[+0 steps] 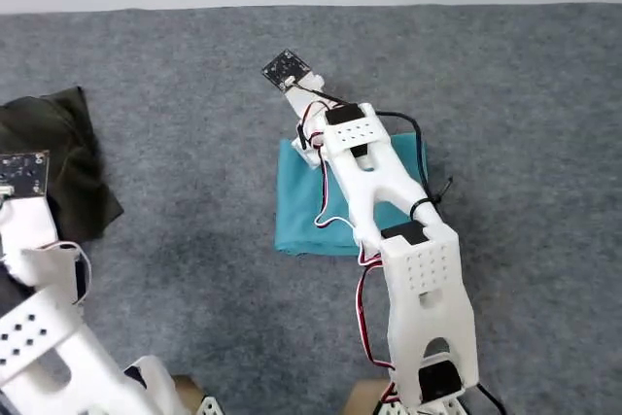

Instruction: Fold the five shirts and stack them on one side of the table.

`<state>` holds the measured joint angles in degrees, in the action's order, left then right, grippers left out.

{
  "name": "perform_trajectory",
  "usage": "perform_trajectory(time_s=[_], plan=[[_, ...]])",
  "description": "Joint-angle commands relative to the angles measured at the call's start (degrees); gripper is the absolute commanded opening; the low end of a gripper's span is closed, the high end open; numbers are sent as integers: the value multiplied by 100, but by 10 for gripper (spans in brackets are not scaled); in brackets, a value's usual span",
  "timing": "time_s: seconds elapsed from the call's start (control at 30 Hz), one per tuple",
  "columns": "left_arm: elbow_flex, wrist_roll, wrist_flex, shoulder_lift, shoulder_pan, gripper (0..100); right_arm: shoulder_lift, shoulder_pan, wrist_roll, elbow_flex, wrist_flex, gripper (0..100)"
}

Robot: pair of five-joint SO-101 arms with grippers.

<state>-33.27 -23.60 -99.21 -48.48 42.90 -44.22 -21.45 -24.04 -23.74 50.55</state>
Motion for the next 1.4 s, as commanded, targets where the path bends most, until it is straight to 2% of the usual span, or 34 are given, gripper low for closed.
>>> perform_trajectory(time_s=[0.0,0.37,0.5,0.6,0.7,0.83,0.93,1.17,1.37], plan=[[22,-26,-35,-176,0,5,585,-145,-70,-211,215,10],[22,-26,-62,-202,0,5,2246,48,18,-202,2826,9],[22,-26,-62,-202,0,5,2484,321,905,-193,3275,12],[22,-26,-62,-202,0,5,2475,497,1090,-193,3363,30],[22,-26,-70,-202,0,5,2422,629,1767,-149,3363,184],[22,-26,-70,-202,0,5,2141,796,3657,-114,3363,481],[22,-26,-70,-202,0,5,1789,752,4141,-114,3363,625],[22,-26,-70,-202,0,5,1086,840,4167,-132,3310,566],[22,-26,-70,-202,0,5,804,980,4167,-141,3231,560]])
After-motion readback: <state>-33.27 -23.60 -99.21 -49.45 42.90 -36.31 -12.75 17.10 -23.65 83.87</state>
